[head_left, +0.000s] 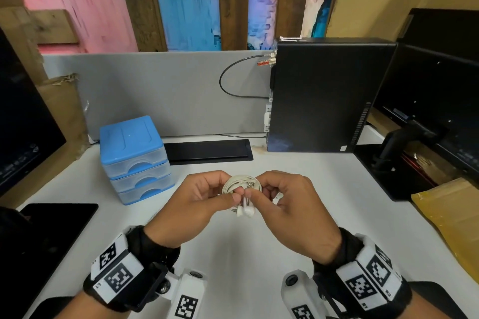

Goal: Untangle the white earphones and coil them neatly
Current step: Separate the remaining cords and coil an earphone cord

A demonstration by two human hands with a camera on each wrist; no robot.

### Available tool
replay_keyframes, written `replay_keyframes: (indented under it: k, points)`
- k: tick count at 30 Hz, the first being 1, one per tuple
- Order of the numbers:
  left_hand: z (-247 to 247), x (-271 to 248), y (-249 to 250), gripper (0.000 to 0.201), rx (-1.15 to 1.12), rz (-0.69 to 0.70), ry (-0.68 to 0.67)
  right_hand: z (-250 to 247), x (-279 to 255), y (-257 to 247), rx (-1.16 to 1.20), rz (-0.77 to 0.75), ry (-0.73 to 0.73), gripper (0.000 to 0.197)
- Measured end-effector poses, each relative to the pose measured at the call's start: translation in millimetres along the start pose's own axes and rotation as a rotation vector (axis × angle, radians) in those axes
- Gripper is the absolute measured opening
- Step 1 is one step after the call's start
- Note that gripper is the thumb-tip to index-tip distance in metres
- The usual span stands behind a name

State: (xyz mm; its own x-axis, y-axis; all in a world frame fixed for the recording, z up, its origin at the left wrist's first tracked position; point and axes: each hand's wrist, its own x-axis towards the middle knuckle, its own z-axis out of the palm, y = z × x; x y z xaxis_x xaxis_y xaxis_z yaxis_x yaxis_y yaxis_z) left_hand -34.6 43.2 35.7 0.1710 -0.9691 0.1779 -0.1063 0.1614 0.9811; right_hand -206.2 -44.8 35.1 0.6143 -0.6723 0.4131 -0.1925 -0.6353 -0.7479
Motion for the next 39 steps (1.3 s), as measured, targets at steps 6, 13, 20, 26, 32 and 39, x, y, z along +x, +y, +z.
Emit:
replay_keyframes:
  k: [6, 13, 20, 26, 32, 39]
  points:
    - [12.1, -0.5, -4.2, 0.018, -0.049, -0.063, 0.074, -0.1, -1.2, -0.6, 0.016, -0.043, -0.006, 0.019]
    - [13.3, -1.0, -6.1, 0.044, -0.189, -0.248, -0.038, -2.3, 0.7, 1.5, 0.012, -0.043, 0.024, 0.017]
    - [4.6, 1.2, -6.4, 0.032, -0.025, -0.247, -0.089, -1.8, 7.3, 3.0, 0.356, 0.102, -0.076, 0.011]
    - [-6.5, 5.0, -4.2, 0.022, 0.087, -0.214, -0.055, -0.8, 14.6, 4.9, 0.271, 0.075, 0.014, 0.013]
    - [-5.4, 2.4, -4.8, 0.031, 0.048, -0.179, -0.008, 7.4, 12.3, 1.9, 0.214, 0.071, 0.015, 0.012]
    - [-1.6, 2.4, -5.7, 0.036, 0.060, -0.159, 0.058, 10.7, 23.4, 1.8, 0.242, 0.096, -0.003, 0.013]
